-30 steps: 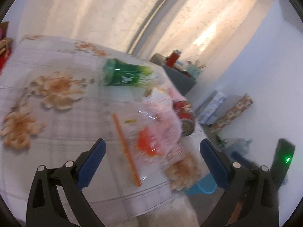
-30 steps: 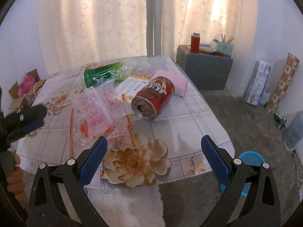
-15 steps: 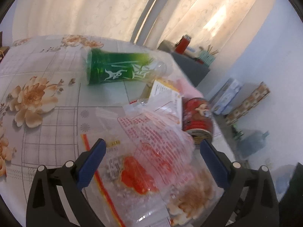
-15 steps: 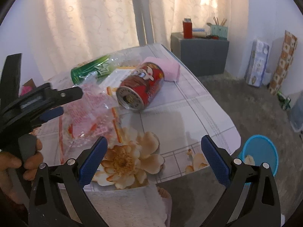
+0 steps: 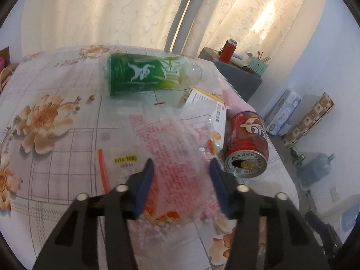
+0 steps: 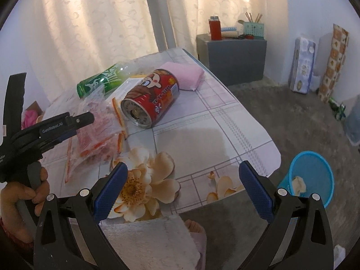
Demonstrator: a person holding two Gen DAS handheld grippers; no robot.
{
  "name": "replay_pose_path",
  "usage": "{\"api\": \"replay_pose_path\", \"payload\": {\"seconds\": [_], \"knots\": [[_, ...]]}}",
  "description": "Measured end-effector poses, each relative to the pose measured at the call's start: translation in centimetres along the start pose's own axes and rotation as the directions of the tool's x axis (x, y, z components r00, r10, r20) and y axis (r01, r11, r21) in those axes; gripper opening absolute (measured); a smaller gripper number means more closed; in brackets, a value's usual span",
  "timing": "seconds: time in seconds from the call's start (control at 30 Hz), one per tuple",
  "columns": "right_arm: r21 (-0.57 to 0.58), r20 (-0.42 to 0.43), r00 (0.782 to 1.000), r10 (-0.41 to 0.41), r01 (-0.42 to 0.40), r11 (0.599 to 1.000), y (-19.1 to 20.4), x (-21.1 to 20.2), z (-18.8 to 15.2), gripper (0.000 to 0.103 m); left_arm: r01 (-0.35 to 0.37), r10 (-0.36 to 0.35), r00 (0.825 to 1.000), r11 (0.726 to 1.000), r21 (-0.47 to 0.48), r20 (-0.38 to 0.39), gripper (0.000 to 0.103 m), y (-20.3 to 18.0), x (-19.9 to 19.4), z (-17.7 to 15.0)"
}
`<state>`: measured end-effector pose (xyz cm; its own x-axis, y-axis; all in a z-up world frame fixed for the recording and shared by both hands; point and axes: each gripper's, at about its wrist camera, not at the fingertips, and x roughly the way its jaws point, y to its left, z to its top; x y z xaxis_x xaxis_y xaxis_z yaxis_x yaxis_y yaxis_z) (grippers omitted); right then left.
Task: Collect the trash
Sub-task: 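Grasp the pink-printed plastic bag with the left tool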
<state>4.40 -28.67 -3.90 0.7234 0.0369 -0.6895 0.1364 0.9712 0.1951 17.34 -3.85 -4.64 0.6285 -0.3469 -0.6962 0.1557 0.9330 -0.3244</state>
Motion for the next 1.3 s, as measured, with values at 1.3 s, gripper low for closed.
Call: {"api": "replay_pose_path", "payload": {"seconds": [1.3], "knots": [[0.085,-0.138,0.909,0.393,-0.385,0.919,5.8,-0.4,0.6,0.071,0.013,0.011,0.991,0.984,-0.179,0.133,0.001,12.1,-11.5,-4.5]]}}
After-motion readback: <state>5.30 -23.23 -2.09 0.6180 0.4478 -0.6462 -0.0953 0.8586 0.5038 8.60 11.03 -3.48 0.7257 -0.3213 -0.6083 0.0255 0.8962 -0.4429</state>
